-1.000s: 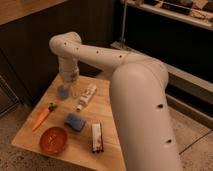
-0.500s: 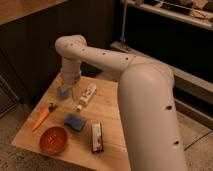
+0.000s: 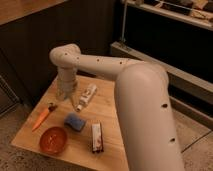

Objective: Stand the bottle upright

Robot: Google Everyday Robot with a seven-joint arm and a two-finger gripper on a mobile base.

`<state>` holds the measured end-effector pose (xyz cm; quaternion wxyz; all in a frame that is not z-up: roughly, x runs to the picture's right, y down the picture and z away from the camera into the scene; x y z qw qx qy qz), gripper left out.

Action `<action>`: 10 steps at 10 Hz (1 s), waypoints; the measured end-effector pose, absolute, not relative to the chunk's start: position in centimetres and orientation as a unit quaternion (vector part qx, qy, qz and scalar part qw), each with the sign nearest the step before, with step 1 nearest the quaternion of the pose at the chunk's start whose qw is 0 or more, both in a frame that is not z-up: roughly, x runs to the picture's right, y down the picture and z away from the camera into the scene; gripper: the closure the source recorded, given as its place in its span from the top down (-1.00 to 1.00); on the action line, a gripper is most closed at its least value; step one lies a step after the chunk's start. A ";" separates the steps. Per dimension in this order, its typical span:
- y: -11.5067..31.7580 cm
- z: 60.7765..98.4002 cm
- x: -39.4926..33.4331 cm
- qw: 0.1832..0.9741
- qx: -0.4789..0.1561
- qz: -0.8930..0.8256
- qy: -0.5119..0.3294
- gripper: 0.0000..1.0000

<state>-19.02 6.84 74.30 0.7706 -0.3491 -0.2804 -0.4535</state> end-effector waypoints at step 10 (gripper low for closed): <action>7.1 76.4 -18.2 0.774 -0.338 -0.470 -0.257 0.30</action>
